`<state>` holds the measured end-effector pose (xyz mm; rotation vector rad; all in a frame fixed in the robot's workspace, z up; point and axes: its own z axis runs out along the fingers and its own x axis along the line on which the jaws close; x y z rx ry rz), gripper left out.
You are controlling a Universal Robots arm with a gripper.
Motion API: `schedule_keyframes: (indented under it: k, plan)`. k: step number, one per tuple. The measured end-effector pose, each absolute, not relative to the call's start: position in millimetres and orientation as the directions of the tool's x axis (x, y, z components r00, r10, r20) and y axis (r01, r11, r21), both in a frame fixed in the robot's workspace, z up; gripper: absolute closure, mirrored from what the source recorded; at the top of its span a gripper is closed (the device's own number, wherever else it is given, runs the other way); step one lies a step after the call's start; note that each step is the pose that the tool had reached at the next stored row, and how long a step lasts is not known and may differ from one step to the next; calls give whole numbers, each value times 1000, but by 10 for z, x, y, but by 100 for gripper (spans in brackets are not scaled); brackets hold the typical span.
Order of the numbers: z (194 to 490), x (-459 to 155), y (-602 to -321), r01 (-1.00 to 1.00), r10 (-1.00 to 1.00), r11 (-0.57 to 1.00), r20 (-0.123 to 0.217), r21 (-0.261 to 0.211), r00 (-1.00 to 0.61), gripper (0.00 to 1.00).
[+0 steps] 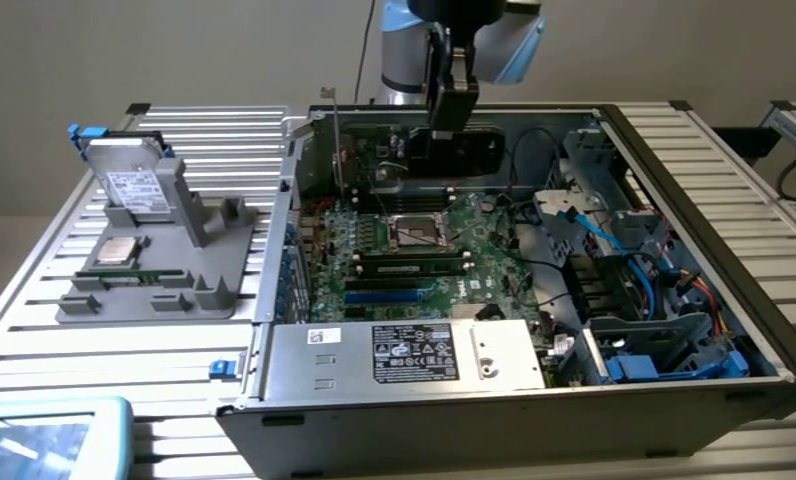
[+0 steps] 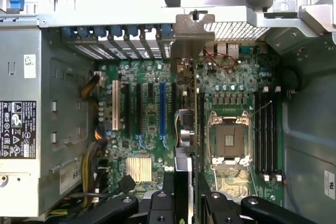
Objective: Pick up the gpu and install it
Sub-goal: 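Insert the gpu into the slot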
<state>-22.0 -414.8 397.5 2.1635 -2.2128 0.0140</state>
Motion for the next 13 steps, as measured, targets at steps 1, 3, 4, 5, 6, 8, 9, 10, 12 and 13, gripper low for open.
schedule_keyframes:
  k: [1, 3, 4, 5, 6, 8, 9, 10, 12, 13]
  plan:
    - [3958, -221, -4148, -999, -999, 23, 40, 26, -22, 73]
    - [3926, -224, -4148, -999, -999, 23, 42, 26, -22, 73]
    - [3908, -226, -4148, -999, -999, 23, 42, 26, -22, 73]
    - [3891, -227, -4148, -999, -999, 23, 43, 26, -22, 73]
    - [3875, -228, -4148, -999, -999, 23, 43, 26, -22, 73]
    - [3858, -232, -4149, -999, -999, 23, 44, 26, -22, 73]
    - [3855, -233, -4149, -999, -999, 23, 44, 26, -22, 73]
    - [3850, -236, -4150, -999, -999, 23, 44, 27, -22, 73]
    - [3827, -249, -4150, -999, -999, 23, 44, 27, -22, 73]
    - [3812, -266, -4150, -999, -999, 23, 44, 27, -22, 73]
